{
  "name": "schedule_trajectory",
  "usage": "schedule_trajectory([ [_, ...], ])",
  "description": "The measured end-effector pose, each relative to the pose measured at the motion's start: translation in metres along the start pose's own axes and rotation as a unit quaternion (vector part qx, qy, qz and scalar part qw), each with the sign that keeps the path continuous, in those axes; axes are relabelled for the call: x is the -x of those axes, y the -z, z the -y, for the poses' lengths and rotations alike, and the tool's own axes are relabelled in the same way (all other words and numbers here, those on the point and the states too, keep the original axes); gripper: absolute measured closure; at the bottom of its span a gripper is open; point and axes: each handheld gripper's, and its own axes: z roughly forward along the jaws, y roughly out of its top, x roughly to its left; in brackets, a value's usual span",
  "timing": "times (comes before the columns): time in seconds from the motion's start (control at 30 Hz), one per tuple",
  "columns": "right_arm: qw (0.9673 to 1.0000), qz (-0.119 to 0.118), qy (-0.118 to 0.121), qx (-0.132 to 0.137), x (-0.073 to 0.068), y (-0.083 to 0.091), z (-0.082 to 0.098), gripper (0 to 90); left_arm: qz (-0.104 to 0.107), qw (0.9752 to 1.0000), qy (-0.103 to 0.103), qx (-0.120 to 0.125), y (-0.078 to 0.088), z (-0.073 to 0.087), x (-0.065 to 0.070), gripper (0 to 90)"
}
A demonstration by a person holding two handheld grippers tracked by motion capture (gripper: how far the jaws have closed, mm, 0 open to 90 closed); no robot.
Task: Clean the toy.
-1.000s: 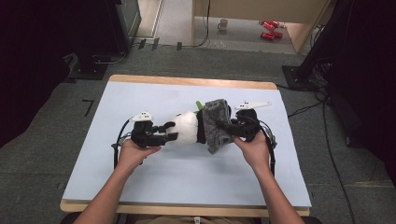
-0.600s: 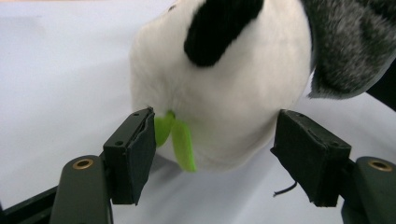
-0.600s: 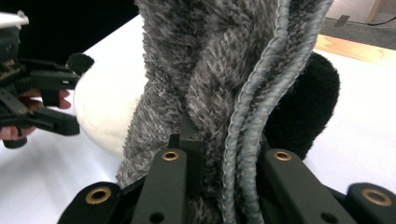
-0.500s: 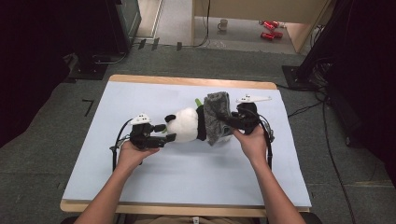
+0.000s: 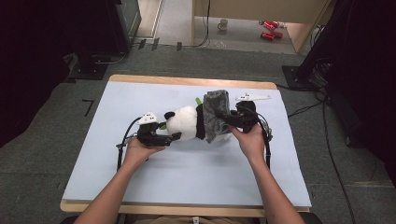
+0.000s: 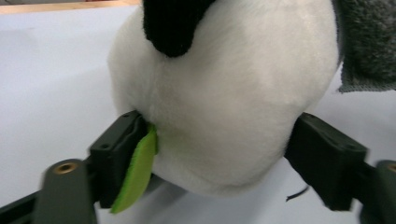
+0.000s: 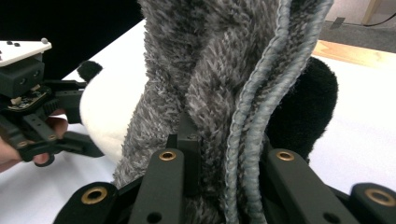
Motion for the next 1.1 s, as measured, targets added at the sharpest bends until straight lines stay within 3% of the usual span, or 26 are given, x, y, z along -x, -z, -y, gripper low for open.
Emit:
schedule_trajectory([
  [0.1,0.9996,-0.006,-0.027,-0.003,-0.002,0.003,-0.003,77.2,-0.015,0.9999,0.006,-0.005,0.002,-0.003,0.005,41.4],
  [0.17,0.9996,-0.008,-0.027,-0.003,-0.008,0.006,-0.007,77.6,-0.022,0.9996,0.015,-0.008,0.002,-0.004,0.006,47.6],
  [0.27,0.9996,-0.025,-0.015,-0.002,-0.022,0.009,-0.013,77.7,-0.019,0.9990,0.038,-0.009,0.003,-0.006,0.007,53.3],
  [0.5,0.9976,-0.063,0.027,-0.010,-0.063,0.002,-0.017,77.6,0.001,0.9982,0.056,-0.022,0.008,-0.010,0.015,61.4],
  [0.6,0.9963,-0.072,0.041,-0.021,-0.076,-0.003,-0.016,77.6,0.017,0.9974,0.064,-0.027,0.012,-0.012,0.025,62.7],
  [0.7,0.9950,-0.080,0.050,-0.034,-0.085,-0.012,-0.012,77.6,0.024,0.9981,0.043,-0.036,0.014,-0.014,0.040,62.6],
  [0.77,0.9945,-0.074,0.055,-0.049,-0.087,-0.020,-0.008,77.4,0.019,0.9983,0.036,-0.042,0.012,-0.013,0.046,62.2],
  [0.87,0.9949,-0.071,0.054,-0.046,-0.081,-0.028,0.001,77.5,0.018,0.9974,0.054,-0.045,0.010,-0.008,0.040,61.5],
  [0.97,0.9943,-0.043,0.080,-0.057,-0.077,-0.034,0.005,77.3,0.003,0.9969,0.057,-0.054,0.007,-0.005,0.034,60.2],
  [1.1,0.9946,-0.024,0.078,-0.064,-0.066,-0.035,0.008,77.3,-0.008,0.9969,0.055,-0.055,0.006,-0.006,0.031,58.5],
])
